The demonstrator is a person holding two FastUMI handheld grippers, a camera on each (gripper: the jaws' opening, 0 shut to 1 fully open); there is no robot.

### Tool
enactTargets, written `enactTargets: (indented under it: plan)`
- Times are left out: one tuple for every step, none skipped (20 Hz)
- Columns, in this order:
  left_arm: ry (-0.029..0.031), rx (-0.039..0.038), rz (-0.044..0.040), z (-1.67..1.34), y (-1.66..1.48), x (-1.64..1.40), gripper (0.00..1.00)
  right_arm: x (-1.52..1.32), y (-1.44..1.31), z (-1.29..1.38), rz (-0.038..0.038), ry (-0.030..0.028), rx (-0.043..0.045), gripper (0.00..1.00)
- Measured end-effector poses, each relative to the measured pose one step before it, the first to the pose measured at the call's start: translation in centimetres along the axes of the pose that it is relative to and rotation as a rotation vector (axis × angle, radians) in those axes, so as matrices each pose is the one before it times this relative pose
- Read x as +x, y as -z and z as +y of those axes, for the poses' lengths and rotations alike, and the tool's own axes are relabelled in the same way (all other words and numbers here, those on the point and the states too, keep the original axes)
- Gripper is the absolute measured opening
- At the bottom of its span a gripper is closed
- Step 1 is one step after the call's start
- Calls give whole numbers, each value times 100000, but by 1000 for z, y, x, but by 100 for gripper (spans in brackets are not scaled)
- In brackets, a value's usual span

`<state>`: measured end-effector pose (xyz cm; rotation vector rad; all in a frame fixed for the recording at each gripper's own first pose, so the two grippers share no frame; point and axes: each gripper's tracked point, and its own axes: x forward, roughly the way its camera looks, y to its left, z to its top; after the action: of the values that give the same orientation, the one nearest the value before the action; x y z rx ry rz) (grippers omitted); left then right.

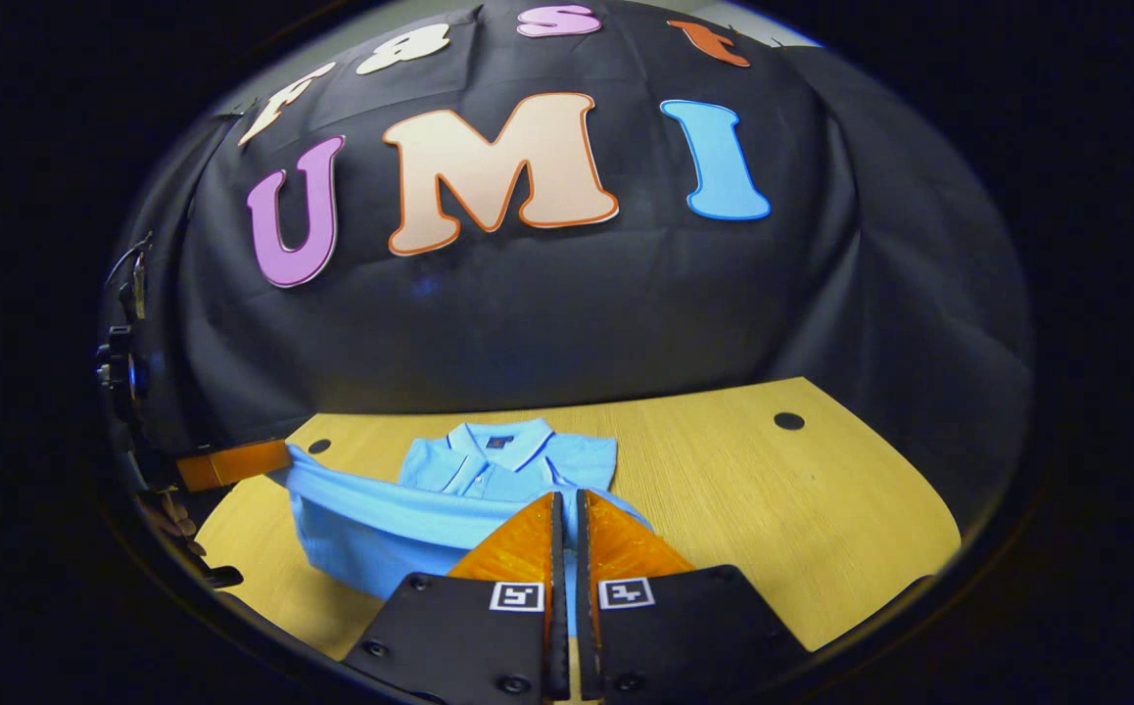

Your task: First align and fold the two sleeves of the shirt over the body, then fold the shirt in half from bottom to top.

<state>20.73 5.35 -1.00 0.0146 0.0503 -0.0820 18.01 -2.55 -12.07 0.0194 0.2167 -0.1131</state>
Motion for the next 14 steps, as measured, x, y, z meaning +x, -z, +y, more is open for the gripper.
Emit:
enactTargets:
  plan:
    - [-952, 466, -206, 219, -374, 1251, 0, 1699, -699, -60, -560, -618, -954, 6]
    - [-1246, -163, -205, 174, -371, 1297, 2, 1526, -398, -12, -287, -517, -737, 6]
    - [-1747, -620, 135, 237, -187, 1457, 0, 1940, -529, -44, -154, -633, -155, 6]
    - [-1824, -856, 548, 358, -31, 1400, 0, 1577, -130, 71, 185, -907, 449, 6]
    - [-1527, -271, 399, 330, -54, 1510, 0, 1791, -105, -1, -126, -652, 286, 6]
    - [-2221, 444, 667, 645, 77, 1576, 0, 1945, 170, -146, 713, -632, 172, 6]
    - [-1785, -460, -17, 535, 11, 1552, 0, 1850, 442, 93, 1065, -1098, 252, 6]
    - [-1550, -582, 591, 411, 251, 1529, 0, 1906, 537, 2, 892, -765, -289, 6]
    - [-1445, 201, 1004, 483, 584, 1301, 0, 1582, 687, -51, 1376, -705, -458, 6]
    - [-1331, 773, 2290, 452, 592, 1174, 0, 1429, 691, 73, 1021, -673, 225, 6]
    - [-894, 865, 1244, 266, 619, 1131, 0, 1137, 602, -30, 950, -215, 476, 6]
    - [-1124, 1174, 1485, 102, 524, 1050, 0, 947, 438, -149, 345, 18, 861, 6]
    - [-893, 983, 1196, 153, 633, 502, 0, 511, 462, -18, 914, -465, 1630, 6]
    - [-642, 1431, 978, 75, 396, 163, 0, 198, 538, -87, 1930, -335, 1934, 7]
